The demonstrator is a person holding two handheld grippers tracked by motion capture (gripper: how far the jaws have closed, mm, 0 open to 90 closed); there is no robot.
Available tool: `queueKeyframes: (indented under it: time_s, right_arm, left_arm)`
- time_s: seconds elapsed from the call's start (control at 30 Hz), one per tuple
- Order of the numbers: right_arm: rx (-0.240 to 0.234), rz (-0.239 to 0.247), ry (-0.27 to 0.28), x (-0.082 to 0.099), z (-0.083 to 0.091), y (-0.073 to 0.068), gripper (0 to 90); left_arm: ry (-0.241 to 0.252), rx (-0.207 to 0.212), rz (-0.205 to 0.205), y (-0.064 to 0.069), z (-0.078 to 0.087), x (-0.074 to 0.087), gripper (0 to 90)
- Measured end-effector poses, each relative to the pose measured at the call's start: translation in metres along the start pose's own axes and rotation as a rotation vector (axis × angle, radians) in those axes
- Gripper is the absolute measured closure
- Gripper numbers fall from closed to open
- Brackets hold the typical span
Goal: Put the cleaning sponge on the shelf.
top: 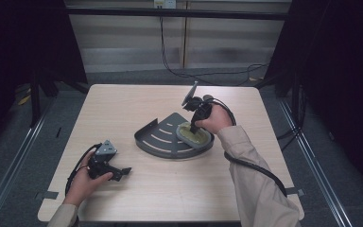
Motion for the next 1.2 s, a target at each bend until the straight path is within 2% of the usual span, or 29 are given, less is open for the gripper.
queueKeyframes:
  time_s: [0.4,0.47,0.67,0.8,1.03,1.2]
  right_arm:
    - [-0.013,-0.008,-0.002,0.0025,-0.006,-0.0015,70.5]
    - [-0.012,0.004,-0.008,0.0035,-0.0065,-0.0007,70.4]
    - [-0.016,-0.017,-0.002,0.0056,-0.0084,-0.0008,70.3]
    - [-0.014,0.002,0.0,0.0067,-0.0087,0.0008,69.7]
    - [-0.006,-0.015,-0.014,0.009,-0.0083,0.0019,68.8]
    - [-0.007,-0.025,-0.005,0.0086,-0.0084,0.0022,69.4]
  left_arm:
    - [-0.001,0.0,-0.001,-0.0001,0.0001,0.0,2.3]
    - [-0.001,-0.002,-0.003,-0.0002,0.0001,0.0,2.3]
    - [-0.001,0.0,-0.001,-0.0001,0.0,0.0,2.3]
    - [-0.001,0.0,-0.001,-0.0001,0.0,0.0,2.3]
    - [-0.001,0.0,-0.001,-0.0001,0.0,0.0,2.3]
    - [0.0,0.0,-0.001,0.0,0.0,0.0,2.3]
Point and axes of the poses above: each handheld gripper's, and its own axes: z roughly backward along the jaws, x roughly out of its underside, y roughly to its right, the point moved 2 cm from there along -z, roughly forward along the jaws, and after that the axes turned 7 degrees about y, right-handed, at the moved point
